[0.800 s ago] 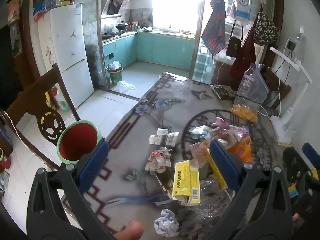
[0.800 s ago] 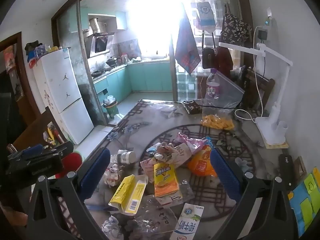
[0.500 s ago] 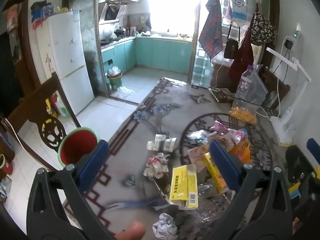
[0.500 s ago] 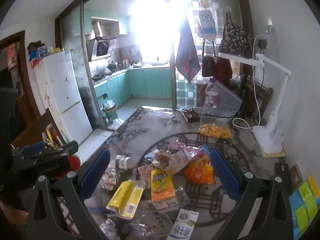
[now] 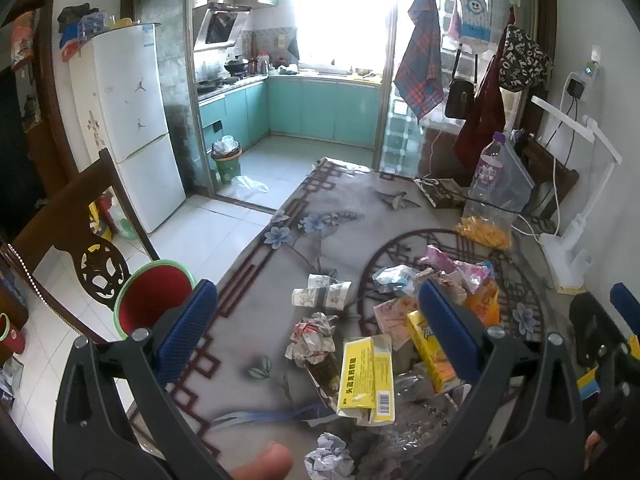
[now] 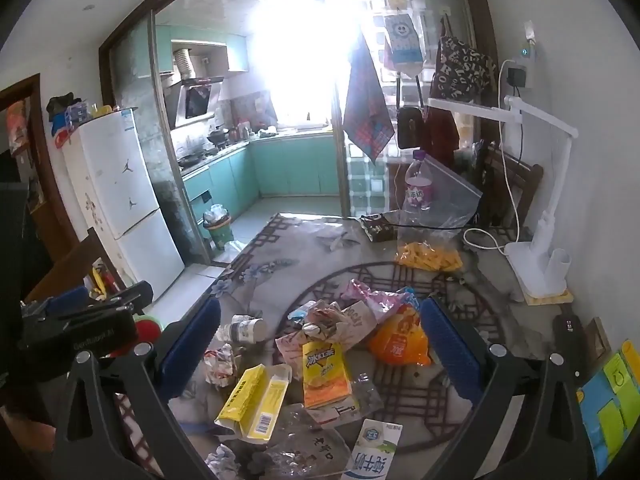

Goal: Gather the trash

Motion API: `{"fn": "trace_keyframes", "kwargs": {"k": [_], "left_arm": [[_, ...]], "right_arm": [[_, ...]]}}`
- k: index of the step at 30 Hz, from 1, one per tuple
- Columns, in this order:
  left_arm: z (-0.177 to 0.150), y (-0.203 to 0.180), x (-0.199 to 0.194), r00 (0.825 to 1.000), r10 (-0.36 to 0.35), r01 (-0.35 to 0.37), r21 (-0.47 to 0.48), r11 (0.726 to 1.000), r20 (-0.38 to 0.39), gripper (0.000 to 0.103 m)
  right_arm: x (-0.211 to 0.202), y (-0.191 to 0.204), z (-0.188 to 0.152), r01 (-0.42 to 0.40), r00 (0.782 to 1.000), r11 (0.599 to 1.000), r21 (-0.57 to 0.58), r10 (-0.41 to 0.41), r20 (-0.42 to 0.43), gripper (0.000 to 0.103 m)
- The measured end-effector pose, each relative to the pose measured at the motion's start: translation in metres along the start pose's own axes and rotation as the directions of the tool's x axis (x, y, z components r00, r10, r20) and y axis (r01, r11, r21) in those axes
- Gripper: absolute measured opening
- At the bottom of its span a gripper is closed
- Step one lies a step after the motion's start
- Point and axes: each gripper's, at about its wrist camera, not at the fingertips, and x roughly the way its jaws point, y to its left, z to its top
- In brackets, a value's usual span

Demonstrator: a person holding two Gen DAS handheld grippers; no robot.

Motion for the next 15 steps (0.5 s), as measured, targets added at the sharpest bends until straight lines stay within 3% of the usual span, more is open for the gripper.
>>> {"fn": "trace_keyframes", "kwargs": {"k": [15], "left_arm": [[-0.003, 0.018, 0.009, 0.999, 0.027, -0.027, -0.020, 0.999, -0.019, 0.099]], "right_arm": [[0.011, 0.015, -0.003, -0.006, 0.999, 1.000, -0.022, 0.005, -0.039, 0.096]]}}
